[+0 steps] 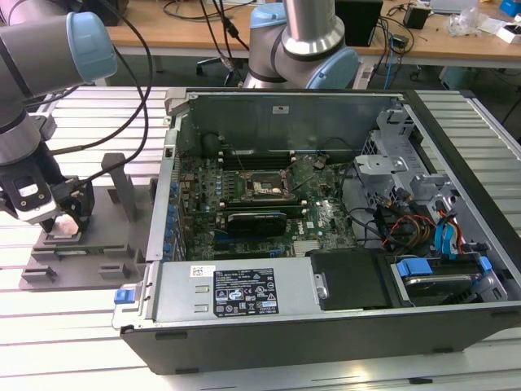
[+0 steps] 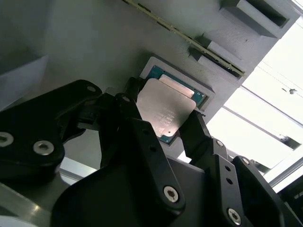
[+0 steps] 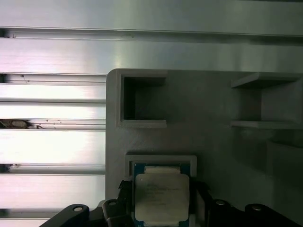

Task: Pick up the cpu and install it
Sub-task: 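Pick up the cpu and move it towards the insertion slot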

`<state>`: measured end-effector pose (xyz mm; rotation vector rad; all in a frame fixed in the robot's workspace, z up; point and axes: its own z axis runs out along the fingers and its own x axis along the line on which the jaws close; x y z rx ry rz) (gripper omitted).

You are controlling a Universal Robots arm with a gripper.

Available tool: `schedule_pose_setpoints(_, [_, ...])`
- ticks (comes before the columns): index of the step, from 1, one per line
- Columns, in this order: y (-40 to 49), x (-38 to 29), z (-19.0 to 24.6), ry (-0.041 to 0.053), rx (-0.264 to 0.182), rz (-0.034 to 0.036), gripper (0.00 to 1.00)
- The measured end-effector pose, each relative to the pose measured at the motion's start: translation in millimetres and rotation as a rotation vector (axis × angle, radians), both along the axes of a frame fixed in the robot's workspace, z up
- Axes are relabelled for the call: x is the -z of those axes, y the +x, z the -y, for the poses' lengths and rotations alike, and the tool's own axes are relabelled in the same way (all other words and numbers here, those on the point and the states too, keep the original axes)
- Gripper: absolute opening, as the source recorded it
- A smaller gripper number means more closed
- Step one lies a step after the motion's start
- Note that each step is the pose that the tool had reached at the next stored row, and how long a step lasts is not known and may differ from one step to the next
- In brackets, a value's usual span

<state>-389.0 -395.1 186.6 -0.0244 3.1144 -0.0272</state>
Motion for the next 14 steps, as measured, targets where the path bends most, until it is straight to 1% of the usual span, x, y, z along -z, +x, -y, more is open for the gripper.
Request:
schedule_pose_setpoints(4, [0.0, 0.2, 0.0, 0.0000, 0.000, -0.0003, 0.62])
schedule_pose_setpoints(5, [-0.1, 0.2, 0.0, -0.0001, 0.000, -0.0003, 0.60])
schedule_pose_setpoints(6, [-0.1, 0.3, 0.0, 0.0000, 0.000, 0.0000, 0.55])
schedule_pose_setpoints(14, [0.0, 0.8, 0.0, 0.0000, 0.000, 0.0001, 0.55])
